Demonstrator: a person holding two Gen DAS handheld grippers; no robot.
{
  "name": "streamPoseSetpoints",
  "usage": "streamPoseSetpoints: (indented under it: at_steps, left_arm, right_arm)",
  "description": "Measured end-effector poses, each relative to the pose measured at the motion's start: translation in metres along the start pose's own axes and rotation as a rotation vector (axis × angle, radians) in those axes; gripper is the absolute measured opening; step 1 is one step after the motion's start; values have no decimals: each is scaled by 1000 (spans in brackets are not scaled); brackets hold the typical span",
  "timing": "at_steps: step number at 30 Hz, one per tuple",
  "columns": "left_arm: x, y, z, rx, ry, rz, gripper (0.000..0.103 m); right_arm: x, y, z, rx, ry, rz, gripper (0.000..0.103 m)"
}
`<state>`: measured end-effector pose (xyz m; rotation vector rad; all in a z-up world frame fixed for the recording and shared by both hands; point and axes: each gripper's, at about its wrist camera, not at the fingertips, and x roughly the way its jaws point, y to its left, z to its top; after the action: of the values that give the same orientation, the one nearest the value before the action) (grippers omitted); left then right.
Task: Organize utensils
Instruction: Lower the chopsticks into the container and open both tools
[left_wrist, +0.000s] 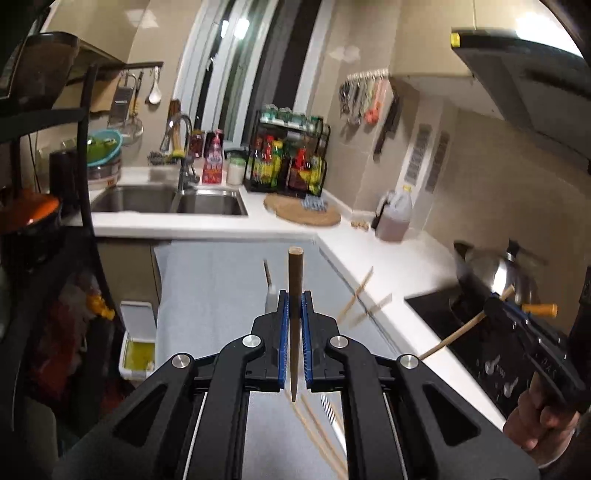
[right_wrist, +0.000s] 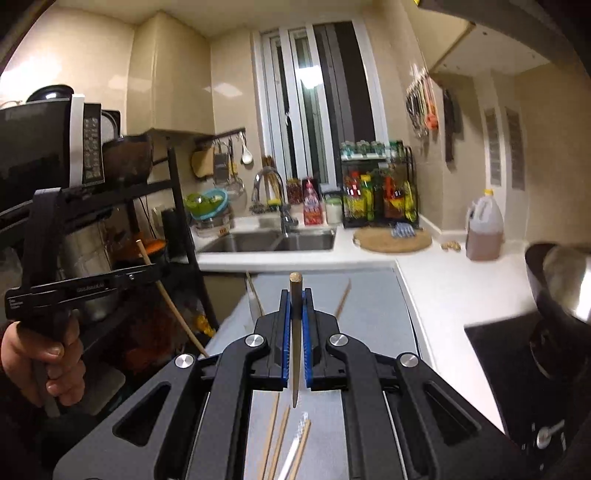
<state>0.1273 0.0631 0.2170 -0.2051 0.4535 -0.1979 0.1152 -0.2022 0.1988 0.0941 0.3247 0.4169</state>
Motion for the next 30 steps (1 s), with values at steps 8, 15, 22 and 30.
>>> streamPoseSetpoints:
  at_steps: [8,15,22,30]
  left_arm:
    - [36,-14,50,15,-88,31,7]
    - [96,0,20,17,34,60,7]
    - [131,6,-9,46,137,84,7]
    - [138,12,-20,34,172,84,41]
  right_arm:
    - [53,12,52,-32,-81,13,6]
    - [124,0,33,1,17,-12,6]
    - [164,-5,0,9,126,-11,6]
    - [168,-7,-17,-10,158,-42,23]
